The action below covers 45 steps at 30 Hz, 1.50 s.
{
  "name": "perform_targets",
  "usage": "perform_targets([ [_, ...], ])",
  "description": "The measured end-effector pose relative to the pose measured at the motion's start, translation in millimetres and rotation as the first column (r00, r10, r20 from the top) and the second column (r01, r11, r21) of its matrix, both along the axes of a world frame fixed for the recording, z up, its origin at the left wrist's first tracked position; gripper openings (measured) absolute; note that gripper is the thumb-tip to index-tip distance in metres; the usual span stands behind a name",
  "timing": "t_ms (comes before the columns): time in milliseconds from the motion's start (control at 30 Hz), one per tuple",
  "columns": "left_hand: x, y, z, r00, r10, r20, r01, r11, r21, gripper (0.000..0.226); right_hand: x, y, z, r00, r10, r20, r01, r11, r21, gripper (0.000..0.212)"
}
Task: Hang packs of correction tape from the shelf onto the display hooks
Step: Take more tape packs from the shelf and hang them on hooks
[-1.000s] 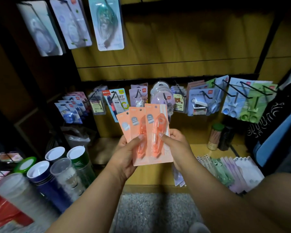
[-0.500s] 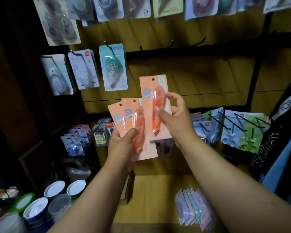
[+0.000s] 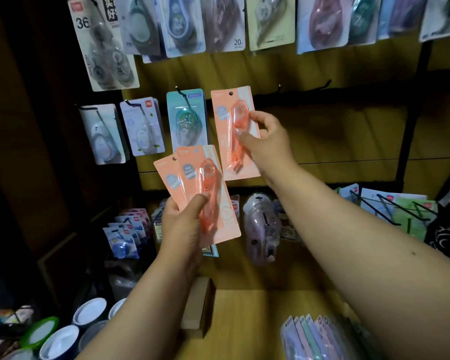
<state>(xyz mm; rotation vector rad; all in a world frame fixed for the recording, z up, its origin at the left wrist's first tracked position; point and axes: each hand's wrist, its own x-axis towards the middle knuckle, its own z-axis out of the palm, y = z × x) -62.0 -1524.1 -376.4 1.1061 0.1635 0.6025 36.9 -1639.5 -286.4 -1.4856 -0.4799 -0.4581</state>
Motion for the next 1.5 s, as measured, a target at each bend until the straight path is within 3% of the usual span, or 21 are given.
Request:
perform_targets([
  [233, 2.8, 14.5, -4.3, 0.999, 0.035, -0.012, -0.035, 0.999, -0.023, 0.024, 5.2, 9.1, -0.6, 1.000, -0.003, -0.019, 0.002, 0.999, -0.054, 0.050],
  [500, 2.8, 19.0, 3.6, 1.000, -0.003, 0.001, 0.003, 0.999, -0.050, 0.032, 0.3, 9.0, 4.7, 0.986, 0.063, -0.157, -0.107, 0.950, -0.294, 0.065],
  [600, 5.3, 15.2, 11.3, 1.000, -0.027, 0.014, 0.027, 1.000, -0.002, 0.034, -5.6, 6.3, -3.2, 0.995, 0.018, -0.098, -0.047, 0.952, -0.304, 0.076],
  [667, 6.7, 11.3, 16.7, 0.998, -0.056, 0.040, 0.055, 0.998, 0.016, 0.033, -12.4, 3.7, -10.9, 0.992, 0.097, -0.080, -0.118, 0.944, -0.309, 0.083],
  [767, 6.3, 5.4, 23.0, 0.994, -0.091, 0.064, 0.087, 0.995, 0.058, 0.026, -28.1, 0.8, -23.0, 0.954, 0.271, -0.132, -0.297, 0.915, -0.272, 0.087],
  [933, 5.0, -1.4, 26.9, 0.995, -0.094, 0.044, 0.089, 0.989, 0.117, 0.029, -31.0, -2.8, -36.4, 0.944, 0.309, -0.111, -0.318, 0.946, -0.068, 0.077],
  [1200, 7.9, -1.7, 25.1, 0.999, -0.036, 0.014, 0.034, 0.993, 0.113, 0.016, -23.5, -5.6, -3.7, 0.983, 0.175, 0.053, -0.178, 0.982, 0.060, 0.062],
  [1500, 12.4, 2.2, 23.8, 1.000, -0.029, 0.002, 0.029, 0.989, 0.147, 0.015, -9.8, 0.5, 4.1, 0.991, 0.133, 0.011, -0.133, 0.989, 0.063, 0.060],
])
